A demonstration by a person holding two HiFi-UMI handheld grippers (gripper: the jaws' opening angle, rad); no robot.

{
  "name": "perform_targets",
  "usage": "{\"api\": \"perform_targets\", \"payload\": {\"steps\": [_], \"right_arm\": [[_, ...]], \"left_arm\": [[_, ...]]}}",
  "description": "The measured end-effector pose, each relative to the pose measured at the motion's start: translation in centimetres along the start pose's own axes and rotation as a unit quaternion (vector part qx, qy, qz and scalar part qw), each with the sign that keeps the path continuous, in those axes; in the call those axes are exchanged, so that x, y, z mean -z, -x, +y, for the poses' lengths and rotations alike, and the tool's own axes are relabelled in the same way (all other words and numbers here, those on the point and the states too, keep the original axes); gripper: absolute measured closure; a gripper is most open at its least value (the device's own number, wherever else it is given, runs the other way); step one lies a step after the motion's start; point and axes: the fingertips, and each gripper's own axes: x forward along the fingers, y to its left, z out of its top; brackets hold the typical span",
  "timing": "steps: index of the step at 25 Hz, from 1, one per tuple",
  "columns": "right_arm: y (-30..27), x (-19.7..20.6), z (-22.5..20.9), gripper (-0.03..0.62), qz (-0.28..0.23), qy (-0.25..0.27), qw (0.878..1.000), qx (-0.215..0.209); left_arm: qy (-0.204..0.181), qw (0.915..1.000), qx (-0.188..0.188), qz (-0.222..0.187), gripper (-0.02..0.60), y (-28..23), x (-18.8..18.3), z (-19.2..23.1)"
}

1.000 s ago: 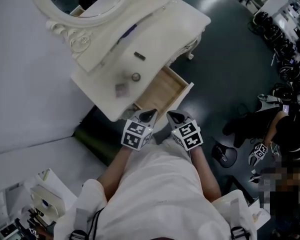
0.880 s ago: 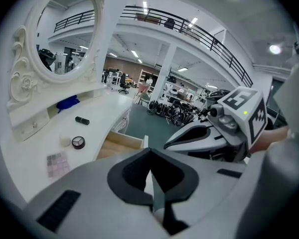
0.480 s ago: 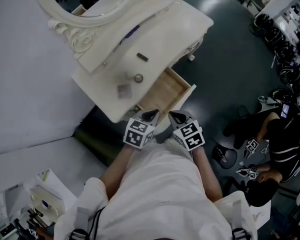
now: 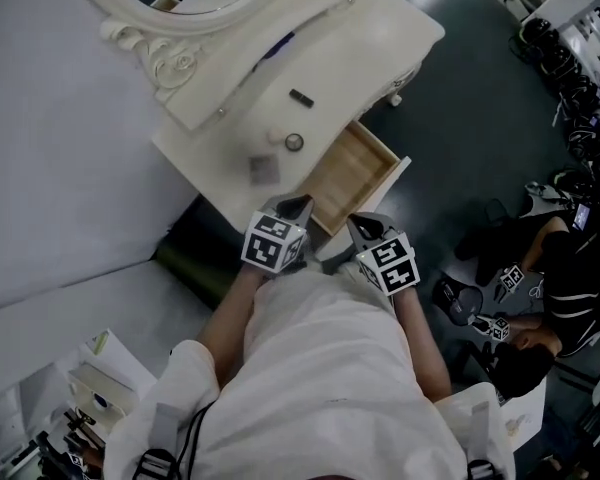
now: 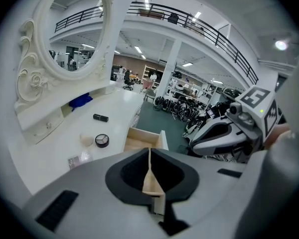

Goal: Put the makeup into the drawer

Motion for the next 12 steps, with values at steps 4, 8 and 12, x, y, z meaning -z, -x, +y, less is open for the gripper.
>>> {"api": "perform_targets", "payload": {"steps": [4, 8, 12], "right_arm": [[-1.5, -0.1, 0.6, 0.582, 0.013, -0.018, 1.0, 0.003], [-3.3, 0.5, 1.5, 0.582, 0.033, -0.039, 0.999, 0.005], [-4.7, 1.1, 2.0, 0.582, 0.053, -0.056, 0.997, 0.007]], "left_arm": [[-0.014, 0.9997, -0.003, 0.021, 0.568, 0.1, 0.4, 4.0], [-0.052, 0.9975, -0.013, 0.047, 0.568, 0.1, 1.1, 8.1], [-0.094, 0.9913, 0.014, 0.09, 0.466, -1.3, 2.1, 11.1]]}}
